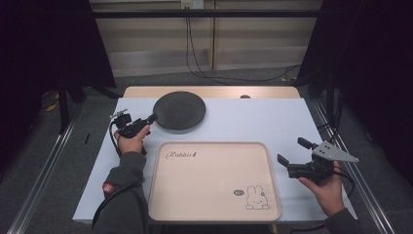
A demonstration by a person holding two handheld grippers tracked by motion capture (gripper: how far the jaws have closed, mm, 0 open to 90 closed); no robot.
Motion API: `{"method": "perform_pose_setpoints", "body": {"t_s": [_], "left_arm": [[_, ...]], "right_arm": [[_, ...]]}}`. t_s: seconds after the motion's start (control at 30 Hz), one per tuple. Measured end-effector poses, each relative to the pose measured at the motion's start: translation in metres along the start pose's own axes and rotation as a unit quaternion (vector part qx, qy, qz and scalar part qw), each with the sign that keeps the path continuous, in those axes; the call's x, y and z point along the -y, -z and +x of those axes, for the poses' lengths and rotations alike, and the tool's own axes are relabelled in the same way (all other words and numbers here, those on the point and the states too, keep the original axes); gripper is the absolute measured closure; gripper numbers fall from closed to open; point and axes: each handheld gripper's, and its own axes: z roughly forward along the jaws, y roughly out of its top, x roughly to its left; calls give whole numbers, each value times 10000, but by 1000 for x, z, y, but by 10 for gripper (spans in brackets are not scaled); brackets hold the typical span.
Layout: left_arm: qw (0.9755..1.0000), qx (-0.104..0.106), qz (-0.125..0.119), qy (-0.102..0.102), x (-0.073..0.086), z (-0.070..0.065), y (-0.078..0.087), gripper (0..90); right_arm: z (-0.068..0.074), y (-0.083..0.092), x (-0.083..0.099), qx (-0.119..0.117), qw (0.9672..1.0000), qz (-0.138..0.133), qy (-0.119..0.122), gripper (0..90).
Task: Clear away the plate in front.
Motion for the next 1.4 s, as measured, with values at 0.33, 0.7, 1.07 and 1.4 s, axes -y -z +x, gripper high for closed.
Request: {"method": "perform_pose_setpoints", "body": {"t_s": [0.33, 0.7, 1.07, 1.4], "left_arm": [[9997, -99, -17, 242, -1, 5, -15, 223], [9990, -325, -101, 279, -5, 6, -30, 264], [9975, -339, 119, 610, -6, 10, -35, 337], [9954, -263, 159, 913, -5, 8, -46, 448]], "right_arm": [[-2, 1, 0, 56, 9999, -46, -81, 21], [-4, 2, 0, 51, 9999, -27, -130, 23], [-4, 2, 0, 22, 9999, -5, -132, 29], [-5, 1, 1, 2, 9998, 37, -183, 30]]}}
